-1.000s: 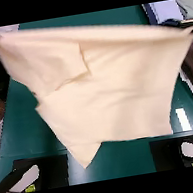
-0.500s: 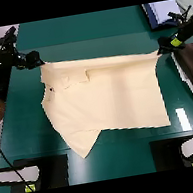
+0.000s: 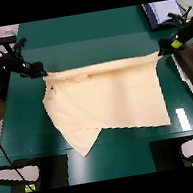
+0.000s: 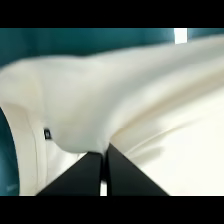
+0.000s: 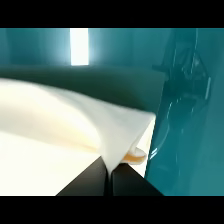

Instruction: Fold the shirts.

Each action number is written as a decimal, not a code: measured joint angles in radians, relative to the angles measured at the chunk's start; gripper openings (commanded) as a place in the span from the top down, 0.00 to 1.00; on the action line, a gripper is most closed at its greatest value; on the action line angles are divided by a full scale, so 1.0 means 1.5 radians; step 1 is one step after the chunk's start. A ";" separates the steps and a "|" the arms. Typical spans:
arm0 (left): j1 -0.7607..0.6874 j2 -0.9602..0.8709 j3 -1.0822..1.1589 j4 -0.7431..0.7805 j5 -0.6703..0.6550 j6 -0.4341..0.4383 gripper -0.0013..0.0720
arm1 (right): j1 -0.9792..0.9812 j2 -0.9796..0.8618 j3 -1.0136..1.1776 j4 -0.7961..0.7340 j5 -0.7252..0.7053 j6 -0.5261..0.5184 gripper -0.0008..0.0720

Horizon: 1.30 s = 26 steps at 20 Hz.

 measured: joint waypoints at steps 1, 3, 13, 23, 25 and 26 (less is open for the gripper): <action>-0.001 -0.001 -0.023 0.003 -0.004 0.001 0.95 | 0.005 0.017 -0.042 0.002 -0.014 -0.001 0.97; -0.002 -0.001 -0.065 0.004 -0.007 -0.001 0.93 | 0.011 0.043 -0.114 0.007 -0.043 -0.003 0.97; -0.001 0.150 -0.170 0.073 -0.044 -0.047 0.33 | -0.043 0.179 -0.259 0.084 -0.054 -0.005 0.34; -0.001 0.465 -0.606 0.025 -0.036 -0.107 0.33 | -0.066 0.374 -0.431 0.114 -0.093 -0.005 0.34; -0.001 0.477 -0.664 -0.011 -0.008 -0.100 0.33 | -0.066 0.382 -0.439 0.126 -0.099 -0.005 0.34; -0.001 0.481 -0.689 -0.027 0.009 -0.096 0.33 | -0.066 0.384 -0.442 0.132 -0.102 -0.005 0.34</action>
